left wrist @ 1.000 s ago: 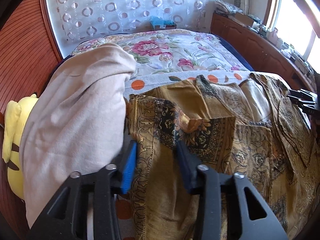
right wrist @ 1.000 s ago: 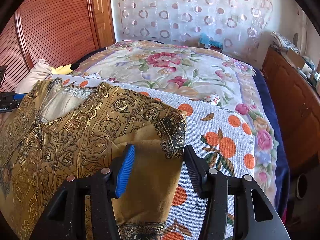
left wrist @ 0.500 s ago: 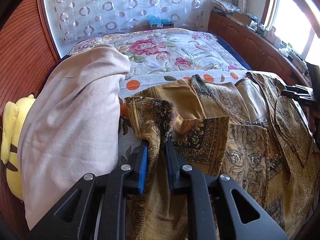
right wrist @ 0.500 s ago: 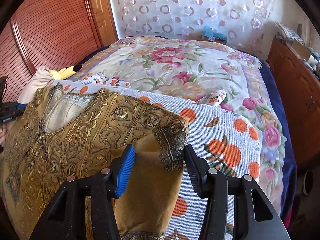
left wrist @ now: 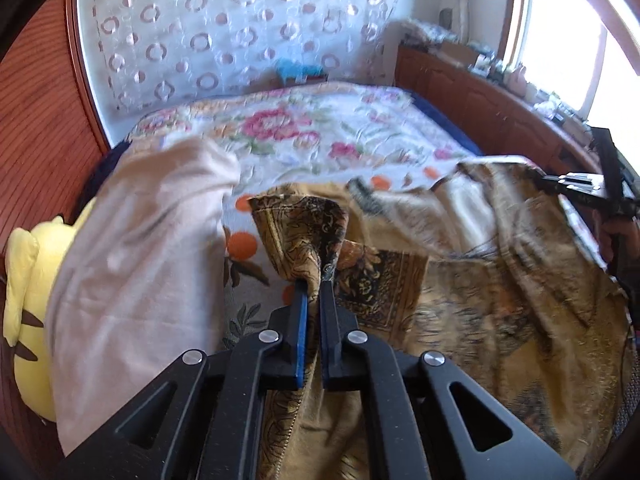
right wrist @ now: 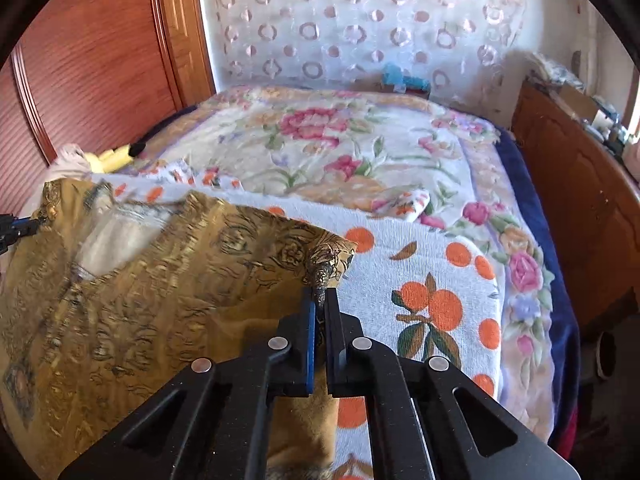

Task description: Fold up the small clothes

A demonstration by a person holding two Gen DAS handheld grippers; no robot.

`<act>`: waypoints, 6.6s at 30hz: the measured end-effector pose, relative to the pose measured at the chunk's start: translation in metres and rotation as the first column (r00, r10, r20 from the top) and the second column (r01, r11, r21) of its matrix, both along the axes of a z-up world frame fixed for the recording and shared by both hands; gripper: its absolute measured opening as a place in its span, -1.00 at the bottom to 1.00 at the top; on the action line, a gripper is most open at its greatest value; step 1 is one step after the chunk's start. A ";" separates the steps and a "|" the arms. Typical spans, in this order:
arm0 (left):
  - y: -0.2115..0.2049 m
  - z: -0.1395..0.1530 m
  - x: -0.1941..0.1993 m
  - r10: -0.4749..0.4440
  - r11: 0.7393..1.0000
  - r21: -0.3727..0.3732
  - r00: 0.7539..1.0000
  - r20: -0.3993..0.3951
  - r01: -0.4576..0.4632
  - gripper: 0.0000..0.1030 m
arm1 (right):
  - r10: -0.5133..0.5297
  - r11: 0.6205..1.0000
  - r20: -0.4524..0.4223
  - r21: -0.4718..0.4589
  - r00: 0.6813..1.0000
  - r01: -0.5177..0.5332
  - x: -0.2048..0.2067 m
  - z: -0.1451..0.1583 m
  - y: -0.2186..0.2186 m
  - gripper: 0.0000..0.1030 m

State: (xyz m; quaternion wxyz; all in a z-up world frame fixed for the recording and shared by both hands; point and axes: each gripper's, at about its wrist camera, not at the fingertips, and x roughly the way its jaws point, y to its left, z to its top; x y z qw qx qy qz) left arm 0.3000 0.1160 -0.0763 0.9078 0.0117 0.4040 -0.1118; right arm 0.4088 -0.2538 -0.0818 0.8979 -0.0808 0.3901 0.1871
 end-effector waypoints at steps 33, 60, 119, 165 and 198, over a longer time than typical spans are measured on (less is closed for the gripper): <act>0.009 0.016 -0.274 0.034 0.992 -0.128 0.990 0.137 -0.016 -0.89 | 0.098 0.991 0.150 0.075 0.984 -0.110 -0.358 0.030 -0.089 -0.95; 0.006 0.035 -0.331 0.034 0.998 0.055 0.994 0.102 -0.040 -0.88 | 0.120 0.992 -0.036 0.040 0.992 -0.118 -0.387 0.015 -0.086 -0.94; 0.053 -0.043 -0.163 0.120 0.989 -0.076 0.988 -0.097 -0.128 0.46 | -0.102 0.995 -0.027 0.005 0.994 0.102 -0.243 -0.039 -0.088 0.41; 0.032 0.036 -0.226 0.051 0.994 -0.108 0.991 0.124 -0.037 -0.88 | -0.008 0.977 0.041 0.212 0.999 -0.001 -0.298 -0.003 -0.109 -0.87; 0.033 0.275 -0.311 0.041 0.995 -0.092 0.722 0.690 0.031 -0.88 | -0.009 0.983 0.656 0.144 0.755 -0.114 -0.452 0.241 -0.116 -0.89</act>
